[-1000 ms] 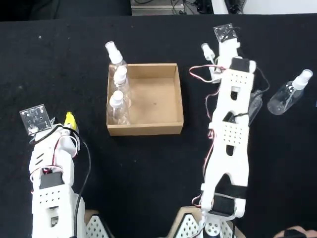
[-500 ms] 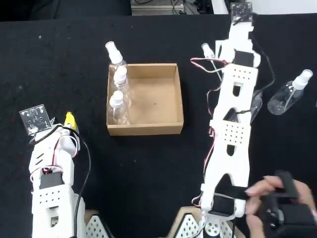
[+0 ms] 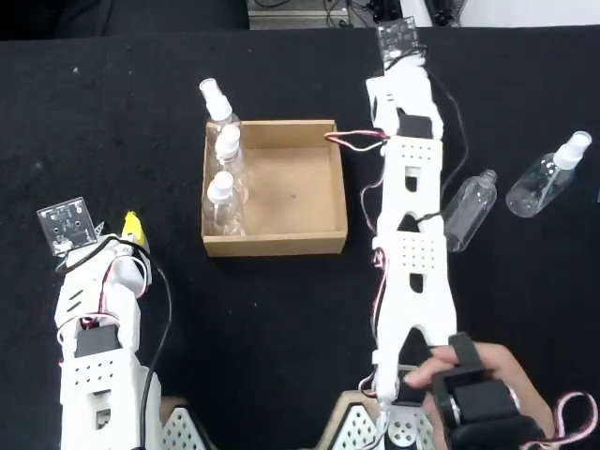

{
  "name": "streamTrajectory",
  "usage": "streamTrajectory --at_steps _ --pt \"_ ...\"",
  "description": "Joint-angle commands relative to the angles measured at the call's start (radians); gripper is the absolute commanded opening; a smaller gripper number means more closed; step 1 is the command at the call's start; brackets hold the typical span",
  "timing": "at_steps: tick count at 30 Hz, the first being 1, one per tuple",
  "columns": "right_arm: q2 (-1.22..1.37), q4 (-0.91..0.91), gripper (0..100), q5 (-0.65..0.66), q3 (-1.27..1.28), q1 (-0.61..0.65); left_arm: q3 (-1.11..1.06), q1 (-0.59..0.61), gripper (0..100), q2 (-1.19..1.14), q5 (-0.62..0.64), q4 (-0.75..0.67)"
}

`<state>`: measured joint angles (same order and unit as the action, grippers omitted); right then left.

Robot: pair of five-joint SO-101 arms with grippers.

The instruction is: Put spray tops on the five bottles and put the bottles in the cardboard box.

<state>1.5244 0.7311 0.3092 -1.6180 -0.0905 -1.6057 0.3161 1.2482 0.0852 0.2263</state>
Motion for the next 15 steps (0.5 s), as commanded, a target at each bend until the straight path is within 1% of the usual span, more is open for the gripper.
streamTrajectory --at_steps 1,3,4,11,15 --pt "-0.096 0.164 14.5 0.011 -0.016 0.017 0.010 0.010 13 0.017 -0.009 -0.021" --pt "-0.134 0.261 14.9 0.002 -0.004 0.017 0.010 0.010 13 0.017 -0.009 -0.021" --pt "-0.151 0.278 14.9 -0.005 0.021 0.017 0.010 0.010 13 0.017 -0.009 -0.021" --pt "-0.282 0.219 14.9 -0.034 0.285 0.014 0.010 0.012 13 0.017 -0.009 -0.018" --pt "-0.306 0.227 14.9 -0.037 0.375 -0.031 0.010 0.012 13 0.017 -0.009 -0.018"
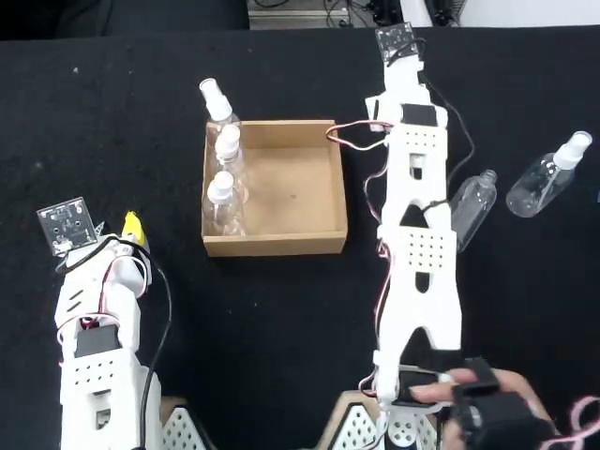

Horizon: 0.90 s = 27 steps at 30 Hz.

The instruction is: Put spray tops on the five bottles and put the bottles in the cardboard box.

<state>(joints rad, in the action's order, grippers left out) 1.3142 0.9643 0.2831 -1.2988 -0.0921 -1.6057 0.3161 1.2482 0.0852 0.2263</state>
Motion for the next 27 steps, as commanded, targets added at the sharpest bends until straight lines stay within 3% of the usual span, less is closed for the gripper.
streamTrajectory --at_steps 1,8,14,17,19,24,27 --pt "-0.097 -0.003 14.9 -0.011 0.067 -0.044 0.010 0.012 13 0.017 -0.009 -0.018" --pt "-0.101 0.183 15.8 -0.005 -0.019 -0.130 0.010 0.012 13 0.017 -0.009 -0.018" --pt "-0.101 0.477 22.7 -0.009 -0.208 -0.137 0.010 0.012 13 0.017 -0.009 -0.020" --pt "-0.096 0.505 20.6 -0.011 -0.315 -0.133 0.010 0.012 13 0.017 -0.009 -0.020" --pt "-0.096 0.425 19.4 -0.015 -0.335 -0.132 0.010 0.012 13 0.017 -0.009 -0.020" --pt "-0.013 -0.018 19.3 -0.112 -0.251 -0.133 0.010 0.012 13 0.017 -0.009 -0.018" --pt "0.048 -0.183 17.8 -0.110 -0.179 -0.127 0.010 0.012 13 0.017 -0.009 -0.018"
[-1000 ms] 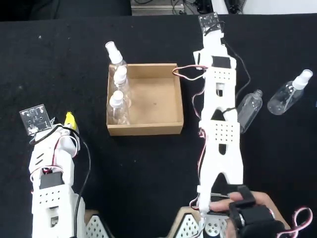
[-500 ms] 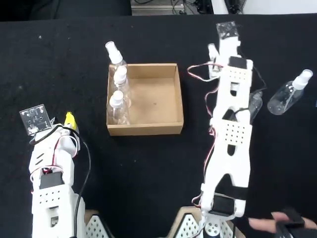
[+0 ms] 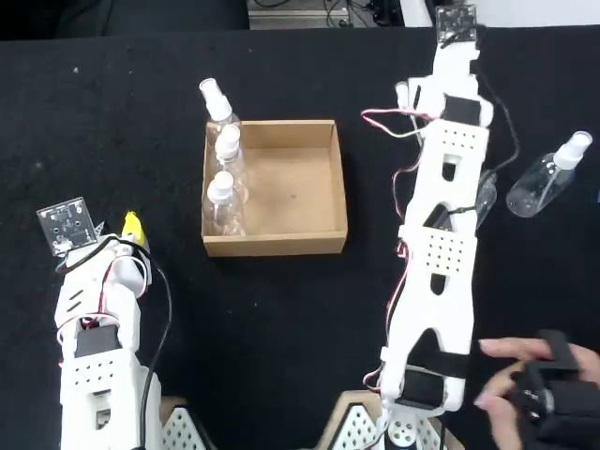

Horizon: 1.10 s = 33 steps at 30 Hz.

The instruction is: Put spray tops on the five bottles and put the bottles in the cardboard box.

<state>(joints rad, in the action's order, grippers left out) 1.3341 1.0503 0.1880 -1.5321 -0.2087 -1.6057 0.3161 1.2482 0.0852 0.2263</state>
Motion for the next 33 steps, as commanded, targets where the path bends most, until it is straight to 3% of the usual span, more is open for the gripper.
streamTrajectory --at_steps 1,9,14,23,26,33 --pt "0.041 -0.295 17.3 -0.017 0.067 -0.005 0.010 0.012 13 0.017 -0.009 -0.018" --pt "0.073 -0.296 17.6 0.029 0.110 0.023 0.010 0.012 13 0.017 -0.009 -0.018" --pt "0.067 -0.071 17.6 0.127 0.097 0.043 0.010 0.012 13 0.017 -0.009 -0.018" --pt "0.051 0.331 17.5 0.127 -0.145 0.046 0.010 0.012 13 0.017 -0.009 -0.020" --pt "0.007 0.387 17.7 0.126 -0.131 0.052 0.010 0.012 13 0.017 -0.009 -0.023" --pt "-0.120 0.439 20.4 -0.078 -0.131 0.118 0.010 0.012 13 0.017 -0.009 -0.023"
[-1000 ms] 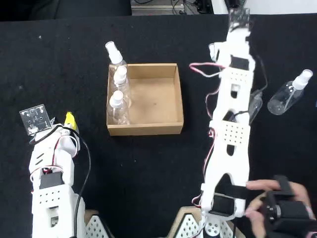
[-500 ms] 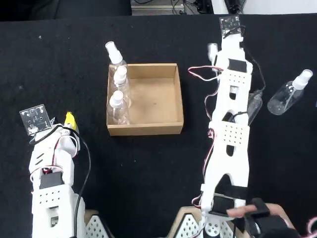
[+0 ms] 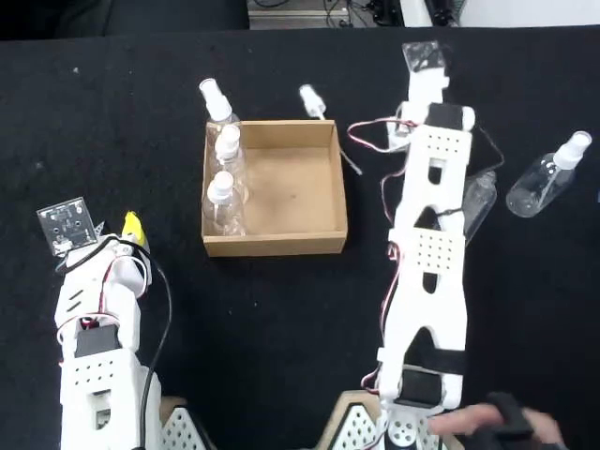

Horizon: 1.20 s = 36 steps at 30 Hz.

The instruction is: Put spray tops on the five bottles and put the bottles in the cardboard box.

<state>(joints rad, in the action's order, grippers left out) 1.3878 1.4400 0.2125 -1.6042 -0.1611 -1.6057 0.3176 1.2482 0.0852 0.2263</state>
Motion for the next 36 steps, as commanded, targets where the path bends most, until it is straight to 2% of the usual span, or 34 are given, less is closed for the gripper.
streamTrajectory --at_steps 1,4,9,12,18,26,32,36 --pt "-0.196 0.086 22.1 -0.114 -0.061 0.087 0.010 0.010 13 0.017 -0.009 -0.025" --pt "-0.271 0.172 25.7 -0.091 -0.067 0.127 0.010 0.010 13 0.017 -0.009 -0.025" --pt "-0.343 0.218 25.7 -0.048 -0.062 0.184 0.010 0.010 13 0.017 -0.009 -0.023" --pt "-0.337 0.319 25.7 0.100 -0.061 0.207 0.010 0.010 13 0.017 -0.009 -0.023" --pt "-0.282 0.327 22.3 0.310 0.039 0.155 0.010 0.010 13 0.017 -0.009 -0.023" --pt "-0.349 0.328 21.9 0.292 0.189 0.124 0.010 0.010 13 0.017 -0.009 -0.025" --pt "-0.602 0.319 22.3 0.290 0.607 0.137 0.010 0.010 13 0.017 -0.009 -0.025" --pt "-0.722 0.172 22.3 0.324 0.820 0.144 0.012 0.010 13 0.017 -0.009 -0.025"
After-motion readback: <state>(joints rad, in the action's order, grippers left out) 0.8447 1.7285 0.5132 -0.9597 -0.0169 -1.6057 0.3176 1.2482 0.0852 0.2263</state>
